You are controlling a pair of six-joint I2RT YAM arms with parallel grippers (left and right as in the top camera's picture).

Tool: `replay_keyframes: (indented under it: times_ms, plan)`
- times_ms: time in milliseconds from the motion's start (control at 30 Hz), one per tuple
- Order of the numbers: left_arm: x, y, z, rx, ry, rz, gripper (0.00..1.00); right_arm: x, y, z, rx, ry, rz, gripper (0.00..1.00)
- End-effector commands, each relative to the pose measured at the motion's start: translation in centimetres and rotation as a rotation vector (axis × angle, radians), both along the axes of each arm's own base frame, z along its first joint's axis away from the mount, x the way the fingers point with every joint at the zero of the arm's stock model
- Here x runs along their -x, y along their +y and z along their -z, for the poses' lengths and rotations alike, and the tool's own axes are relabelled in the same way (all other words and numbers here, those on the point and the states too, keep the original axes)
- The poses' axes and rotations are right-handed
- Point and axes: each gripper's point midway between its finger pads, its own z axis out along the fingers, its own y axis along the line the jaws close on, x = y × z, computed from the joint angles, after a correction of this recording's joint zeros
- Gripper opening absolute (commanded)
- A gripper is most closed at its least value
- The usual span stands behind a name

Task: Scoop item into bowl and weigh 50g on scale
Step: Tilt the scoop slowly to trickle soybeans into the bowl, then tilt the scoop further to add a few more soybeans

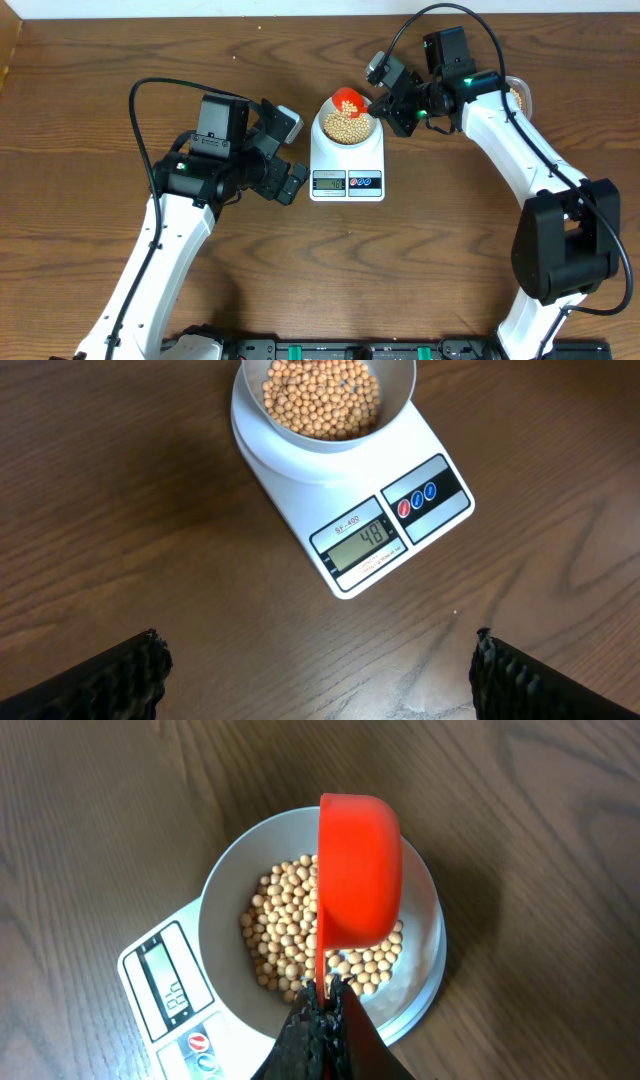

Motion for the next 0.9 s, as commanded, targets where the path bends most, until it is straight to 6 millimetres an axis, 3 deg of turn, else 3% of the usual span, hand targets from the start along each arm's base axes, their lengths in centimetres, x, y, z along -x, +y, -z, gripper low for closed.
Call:
replay_keyframes:
  times_ms: [0, 867]
  plan:
    - [-0.17, -0.15, -0.26, 0.004, -0.007, 0.017, 0.98, -0.16, 0.33, -2.38, -0.013, -0.073, -0.027, 0.01]
    - [-0.16, -0.15, -0.25, 0.004, -0.006, 0.017, 0.98, 0.10, 0.48, -2.42, -0.035, -0.037, -0.009, 0.01]
